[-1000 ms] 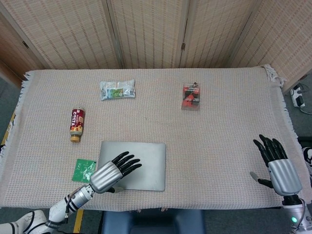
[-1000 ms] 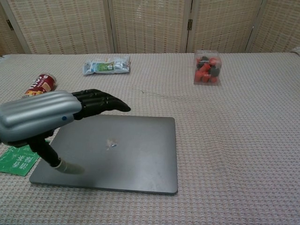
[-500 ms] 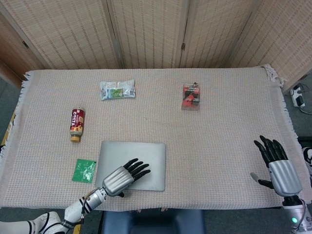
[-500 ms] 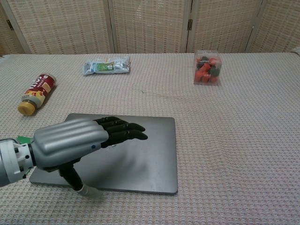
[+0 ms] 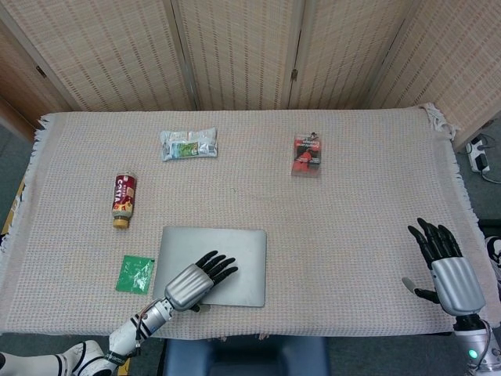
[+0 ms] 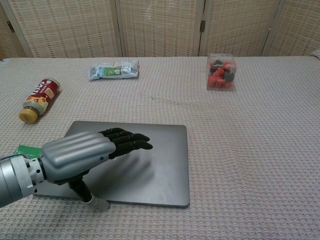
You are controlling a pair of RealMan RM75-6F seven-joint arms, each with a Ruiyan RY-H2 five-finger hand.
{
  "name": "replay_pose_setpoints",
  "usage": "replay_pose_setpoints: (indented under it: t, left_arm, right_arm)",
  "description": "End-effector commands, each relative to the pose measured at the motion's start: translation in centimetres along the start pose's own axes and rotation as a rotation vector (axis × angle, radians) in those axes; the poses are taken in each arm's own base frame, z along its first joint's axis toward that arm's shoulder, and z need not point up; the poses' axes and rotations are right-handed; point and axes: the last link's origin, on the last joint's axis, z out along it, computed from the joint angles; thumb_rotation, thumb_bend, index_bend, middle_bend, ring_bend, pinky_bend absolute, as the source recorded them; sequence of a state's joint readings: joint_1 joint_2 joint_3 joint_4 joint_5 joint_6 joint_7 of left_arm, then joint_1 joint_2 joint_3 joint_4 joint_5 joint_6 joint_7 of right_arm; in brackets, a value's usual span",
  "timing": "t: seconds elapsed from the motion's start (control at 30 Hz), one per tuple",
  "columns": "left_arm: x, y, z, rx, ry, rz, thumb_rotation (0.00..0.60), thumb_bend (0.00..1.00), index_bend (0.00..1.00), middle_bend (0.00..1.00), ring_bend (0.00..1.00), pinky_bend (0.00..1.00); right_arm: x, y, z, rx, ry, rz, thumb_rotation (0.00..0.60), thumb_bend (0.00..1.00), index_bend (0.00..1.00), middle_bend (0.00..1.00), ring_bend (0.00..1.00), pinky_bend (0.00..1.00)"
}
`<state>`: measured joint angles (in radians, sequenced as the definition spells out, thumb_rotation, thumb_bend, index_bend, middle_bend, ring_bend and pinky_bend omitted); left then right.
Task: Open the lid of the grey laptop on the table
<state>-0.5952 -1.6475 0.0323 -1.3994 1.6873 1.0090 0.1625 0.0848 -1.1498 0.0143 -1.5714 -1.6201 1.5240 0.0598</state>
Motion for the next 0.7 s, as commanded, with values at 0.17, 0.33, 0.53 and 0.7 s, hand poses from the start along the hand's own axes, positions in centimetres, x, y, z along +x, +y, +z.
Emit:
replay_pose_setpoints:
  t: [0.17, 0.33, 0.53, 0.7]
  left_arm:
    - [-0.20, -0.41, 0.12, 0.023, 0.000, 0.004, 0.600, 0.12, 0.04, 0.05, 0.01, 0.00]
    - [-0.27, -0.57, -0.02, 0.031, 0.011, 0.004, 0.600, 0.13, 0.05, 0.05, 0.01, 0.00]
    - [-0.25, -0.91, -0.17, 0.045, 0.062, 0.001, 0.600, 0.17, 0.10, 0.07, 0.04, 0.00]
    - [-0.43, -1.09, -0.18, 0.032, 0.086, -0.002, 0.600, 0.20, 0.13, 0.10, 0.05, 0.00]
  right_arm:
    - [0.06, 0.02, -0.05, -0.001, 0.002, -0.001, 0.600, 0.21, 0.00, 0.00, 0.01, 0.00]
    - [0.04, 0.00, -0.09, 0.001, 0.002, 0.000, 0.600, 0.21, 0.00, 0.00, 0.01, 0.00]
    - [-0.06, 0.03, -0.21, -0.001, 0.002, 0.005, 0.600, 0.21, 0.00, 0.00, 0.01, 0.00]
    - [-0.07, -0.10, -0.32, 0.005, 0.004, 0.006, 0.600, 0.21, 0.00, 0.00, 0.01, 0.00]
